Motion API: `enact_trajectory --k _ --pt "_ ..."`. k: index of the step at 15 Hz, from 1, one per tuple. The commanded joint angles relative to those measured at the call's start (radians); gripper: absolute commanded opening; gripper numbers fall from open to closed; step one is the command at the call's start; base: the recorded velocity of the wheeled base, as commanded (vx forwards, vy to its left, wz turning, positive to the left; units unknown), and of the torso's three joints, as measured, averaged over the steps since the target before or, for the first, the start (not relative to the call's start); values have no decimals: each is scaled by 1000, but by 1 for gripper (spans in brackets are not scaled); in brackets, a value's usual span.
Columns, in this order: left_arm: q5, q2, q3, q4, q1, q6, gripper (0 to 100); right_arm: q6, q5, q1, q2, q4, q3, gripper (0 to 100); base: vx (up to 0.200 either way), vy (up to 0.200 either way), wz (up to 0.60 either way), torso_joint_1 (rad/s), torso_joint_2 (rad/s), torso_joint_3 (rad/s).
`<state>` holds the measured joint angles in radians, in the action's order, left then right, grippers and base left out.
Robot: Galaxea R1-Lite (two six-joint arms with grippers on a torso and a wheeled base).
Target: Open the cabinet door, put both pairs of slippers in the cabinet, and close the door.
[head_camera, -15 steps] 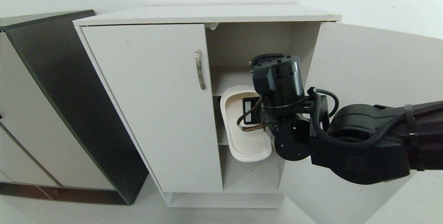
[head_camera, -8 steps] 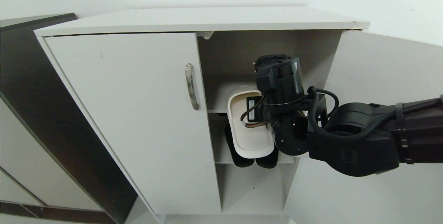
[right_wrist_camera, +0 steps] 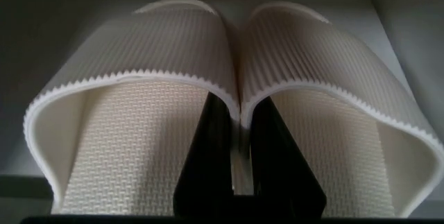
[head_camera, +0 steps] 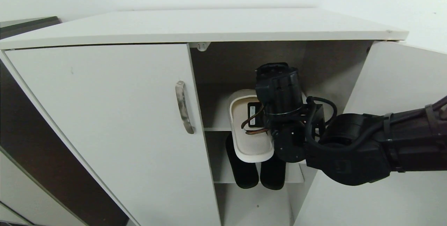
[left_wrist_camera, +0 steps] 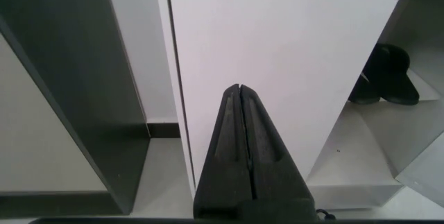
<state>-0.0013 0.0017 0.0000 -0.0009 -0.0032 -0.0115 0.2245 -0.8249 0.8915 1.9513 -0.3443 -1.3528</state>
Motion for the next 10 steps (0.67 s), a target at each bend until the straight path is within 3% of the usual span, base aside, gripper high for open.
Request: enact_trajectory --k 1,5,10 --pt "0 0 0 -1 0 -1 0 -8 3 0 8 -32 38 0 0 0 0 0 0 0" --pt "1 0 0 -1 0 -1 0 -42 9 -22 46 -59 0 0 0 0 0 0 0 0" --pt "1 0 0 -1 0 -1 0 -106 33 -97 147 -44 -201 0 0 0 0 0 0 0"
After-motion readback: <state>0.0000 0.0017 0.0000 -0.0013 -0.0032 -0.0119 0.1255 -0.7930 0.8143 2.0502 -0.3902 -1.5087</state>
